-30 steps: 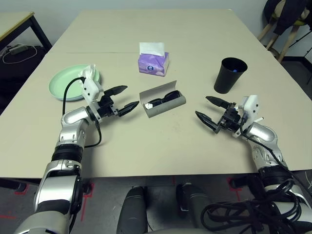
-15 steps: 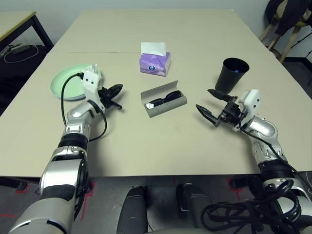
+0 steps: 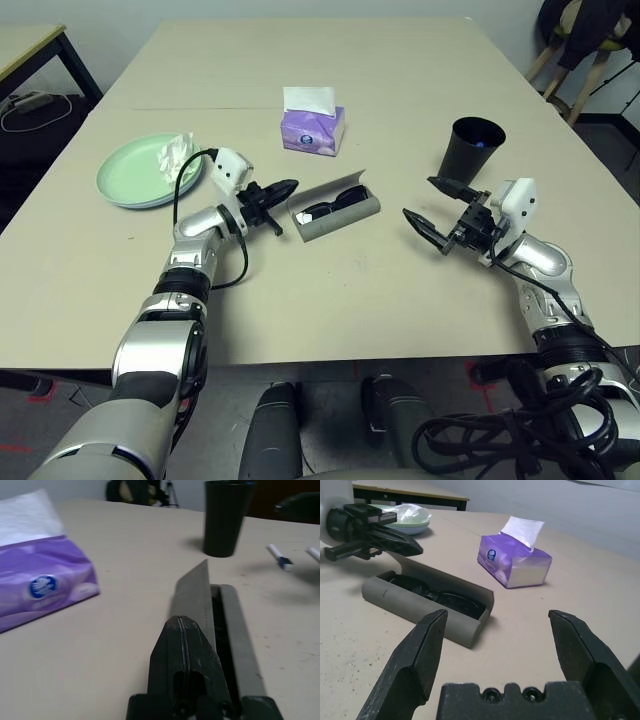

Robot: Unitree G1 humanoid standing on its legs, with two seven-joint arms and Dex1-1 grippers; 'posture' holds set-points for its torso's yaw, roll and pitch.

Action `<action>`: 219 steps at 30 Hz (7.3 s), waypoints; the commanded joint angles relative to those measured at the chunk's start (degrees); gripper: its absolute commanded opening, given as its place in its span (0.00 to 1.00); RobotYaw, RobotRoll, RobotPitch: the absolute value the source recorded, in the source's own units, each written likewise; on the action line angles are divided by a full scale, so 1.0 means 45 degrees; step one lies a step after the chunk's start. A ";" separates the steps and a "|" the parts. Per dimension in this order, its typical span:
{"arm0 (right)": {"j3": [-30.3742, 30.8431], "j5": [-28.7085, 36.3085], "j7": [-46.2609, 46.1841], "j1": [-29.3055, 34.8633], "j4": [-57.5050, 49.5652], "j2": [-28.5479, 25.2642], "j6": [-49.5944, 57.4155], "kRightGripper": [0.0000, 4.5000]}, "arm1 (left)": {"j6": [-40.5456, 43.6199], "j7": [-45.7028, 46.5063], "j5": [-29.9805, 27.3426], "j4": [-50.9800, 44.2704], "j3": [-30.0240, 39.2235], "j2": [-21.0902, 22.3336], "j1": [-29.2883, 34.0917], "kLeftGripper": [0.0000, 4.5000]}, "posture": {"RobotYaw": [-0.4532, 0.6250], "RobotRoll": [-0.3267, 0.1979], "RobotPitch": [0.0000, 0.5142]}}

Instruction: Organize and tidy the items on the table.

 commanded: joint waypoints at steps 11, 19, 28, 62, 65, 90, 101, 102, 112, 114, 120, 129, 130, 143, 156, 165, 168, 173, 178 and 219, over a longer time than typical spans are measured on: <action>0.0463 -0.0030 -0.0701 -0.0865 -0.1159 -0.0116 0.2688 1.00 | 0.2063 -0.1924 0.0225 -0.2209 -0.1156 0.0754 0.1811 0.00 | 0.42 0.62 0.19; 0.1278 0.0317 0.0550 -0.1582 -0.2078 -0.1049 0.5638 1.00 | 0.1203 -0.1398 -0.0762 -0.3709 -0.0337 0.0572 0.1565 0.00 | 0.46 0.62 0.20; 0.1891 0.0348 0.5201 -0.1974 -0.0666 -0.3144 0.4356 1.00 | 0.2341 -0.1536 -0.0589 -0.7016 -0.1645 0.0675 0.2950 0.71 | 0.49 0.62 0.20; 0.8404 -0.6708 0.8725 -0.8113 0.7630 -0.6092 -0.6102 1.00 | 0.4054 -0.0196 -0.1673 -1.0212 -0.1767 0.0510 0.4368 0.99 | 0.49 0.62 0.37; 0.8336 -0.7060 0.8432 -0.8215 0.7878 -0.5813 -0.6477 1.00 | 0.4090 -0.0283 -0.1736 -1.0358 -0.1805 0.0601 0.4451 0.99 | 0.49 0.62 0.37; 0.8401 -0.8633 0.7897 -0.8320 0.8393 -0.5279 -0.6732 0.17 | 0.4186 -0.0309 -0.1948 -1.0471 -0.1856 0.0567 0.4363 1.00 | 0.50 0.62 0.36; 0.8800 -0.4992 0.8946 -0.8316 0.7181 -0.5660 -0.3638 0.09 | 0.4332 -0.0193 -0.2026 -1.0012 -0.1509 0.0731 0.3952 1.00 | 0.49 0.62 0.31; 0.9124 -0.4179 0.8946 -0.8225 0.6653 -0.5844 -0.2910 0.09 | 0.4324 -0.0209 -0.2032 -0.9947 -0.1491 0.0743 0.3912 1.00 | 0.49 0.62 0.30; 0.6106 0.3169 0.8156 -0.5632 -0.1266 -0.6852 0.7627 0.09 | 0.4427 0.0060 -0.1956 -0.8803 -0.1097 0.0849 0.2995 1.00 | 0.46 0.62 0.23; 0.4905 0.3819 0.7175 -0.5137 -0.1937 -0.6357 0.8643 0.09 | 0.4320 0.0255 -0.1756 -0.8417 -0.1048 0.0874 0.2731 1.00 | 0.46 0.62 0.22; 0.1556 0.4555 0.3424 -0.4202 -0.2783 -0.4232 0.9019 0.09 | 0.4219 0.0369 -0.1762 -0.7720 -0.0979 0.0875 0.2129 1.00 | 0.44 0.62 0.20; -0.1191 0.3433 -0.1830 -0.4772 -0.1326 -0.1247 0.6468 0.09 | 0.4058 0.0232 -0.1708 -0.7324 -0.1067 0.0814 0.1764 1.00 | 0.43 0.62 0.18; -0.1309 0.3277 -0.2254 -0.4968 -0.1022 -0.1040 0.6148 0.09 | 0.4043 0.0228 -0.1706 -0.7290 -0.1075 0.0801 0.1743 1.00 | 0.43 0.62 0.17; -0.2243 0.1129 -0.6818 -0.7405 0.2612 -0.0806 0.4152 0.09 | 0.4050 0.0186 -0.1728 -0.7488 -0.1055 0.0950 0.1908 1.00 | 0.44 0.62 0.16; -0.2046 0.0597 -0.8246 -0.6489 0.1594 -0.0572 0.4965 0.09 | 0.4119 0.0092 -0.1724 -0.7374 -0.1147 0.0969 0.1791 1.00 | 0.42 0.62 0.17; -0.1934 0.0663 -0.8400 -0.5218 -0.0335 -0.0384 0.6610 0.26 | 0.4073 0.0037 -0.1714 -0.7265 -0.1181 0.0879 0.1743 1.00 | 0.41 0.62 0.17; -0.1916 0.0596 -0.8422 -0.4847 -0.0835 -0.0311 0.6955 0.50 | 0.4054 0.0056 -0.1713 -0.7259 -0.1190 0.0835 0.1770 1.00 | 0.41 0.62 0.17; -0.2003 0.0540 -0.8431 -0.4848 -0.1004 -0.0278 0.6979 0.94 | 0.4054 0.0061 -0.1713 -0.7232 -0.1202 0.0778 0.1754 1.00 | 0.41 0.62 0.17; -0.2040 0.0627 -0.7906 -0.5103 -0.0733 -0.0425 0.6559 0.99 | 0.4065 0.0111 -0.1725 -0.7283 -0.1183 0.0739 0.1772 1.00 | 0.41 0.62 0.17; 0.6831 -0.8667 0.6153 -1.0793 1.0460 -0.5310 -0.5304 0.99 | 0.5122 0.1524 -0.1711 -1.1334 -0.1518 0.0956 0.4014 1.00 | 0.52 0.62 0.50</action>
